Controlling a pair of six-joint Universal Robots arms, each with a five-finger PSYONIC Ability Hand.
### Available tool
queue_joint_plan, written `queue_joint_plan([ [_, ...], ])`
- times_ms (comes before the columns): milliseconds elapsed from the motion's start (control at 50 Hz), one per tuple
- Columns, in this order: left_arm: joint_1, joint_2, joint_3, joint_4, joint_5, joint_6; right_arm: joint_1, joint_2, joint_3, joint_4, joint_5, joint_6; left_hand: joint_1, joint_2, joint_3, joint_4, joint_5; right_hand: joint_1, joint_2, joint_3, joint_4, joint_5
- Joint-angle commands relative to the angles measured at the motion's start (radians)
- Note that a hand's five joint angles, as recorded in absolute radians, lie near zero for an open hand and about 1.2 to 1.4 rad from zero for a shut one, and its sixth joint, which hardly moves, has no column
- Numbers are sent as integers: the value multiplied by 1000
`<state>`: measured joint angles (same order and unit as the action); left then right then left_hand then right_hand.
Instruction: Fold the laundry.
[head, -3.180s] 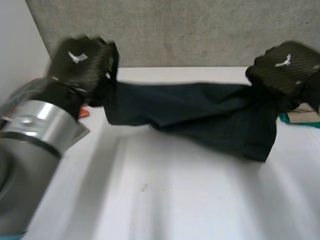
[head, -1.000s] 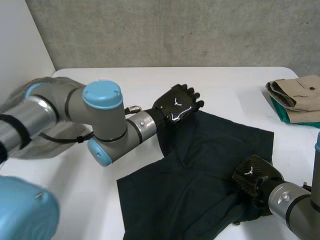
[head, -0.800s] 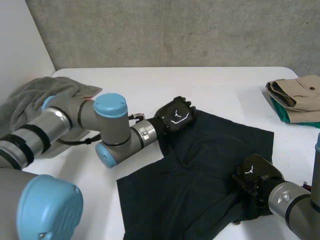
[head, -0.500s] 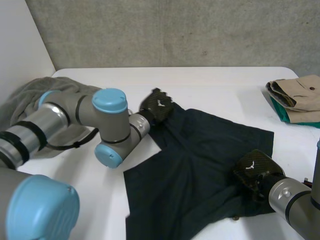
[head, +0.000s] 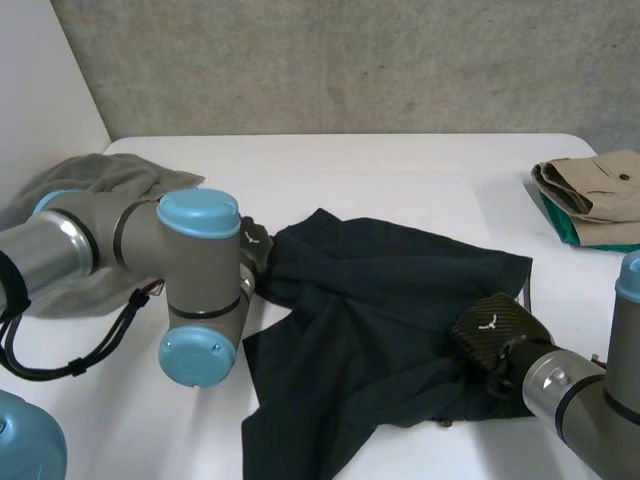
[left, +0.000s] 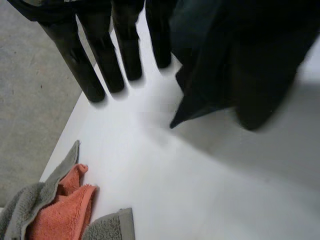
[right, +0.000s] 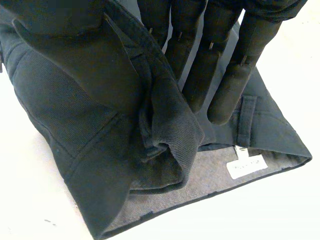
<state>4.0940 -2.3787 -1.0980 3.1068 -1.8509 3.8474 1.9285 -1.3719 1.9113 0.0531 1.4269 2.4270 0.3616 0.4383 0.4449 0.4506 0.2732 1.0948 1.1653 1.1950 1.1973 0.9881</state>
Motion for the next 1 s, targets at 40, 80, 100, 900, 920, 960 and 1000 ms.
queue_joint_plan([
  [40,-17,135,1,-50,-19,-89,4,0,-18,-21,-3,79,-122,-198,-205,-211,-208,301,231,201,199,234],
  [80,-15,192,-35,-54,-16,-135,4,0,-26,-24,-5,93,-107,-184,-190,-196,-193,301,231,201,199,234],
  [100,-15,220,-58,-57,-14,-161,3,0,-28,-27,-3,102,-92,-169,-176,-181,-179,301,231,201,199,234],
  [900,-228,544,-758,-36,197,-677,-13,2,-34,-131,7,234,96,19,12,7,9,301,231,201,199,234],
  [920,-228,536,-757,-36,197,-677,-14,2,-35,-133,7,234,98,22,15,9,12,301,231,201,199,234],
  [960,-230,513,-754,-34,197,-677,-14,2,-37,-134,7,234,125,48,42,36,39,301,231,201,199,234],
  [1000,-234,501,-750,-34,197,-677,-16,2,-37,-142,7,234,166,89,83,77,80,301,231,201,199,234],
])
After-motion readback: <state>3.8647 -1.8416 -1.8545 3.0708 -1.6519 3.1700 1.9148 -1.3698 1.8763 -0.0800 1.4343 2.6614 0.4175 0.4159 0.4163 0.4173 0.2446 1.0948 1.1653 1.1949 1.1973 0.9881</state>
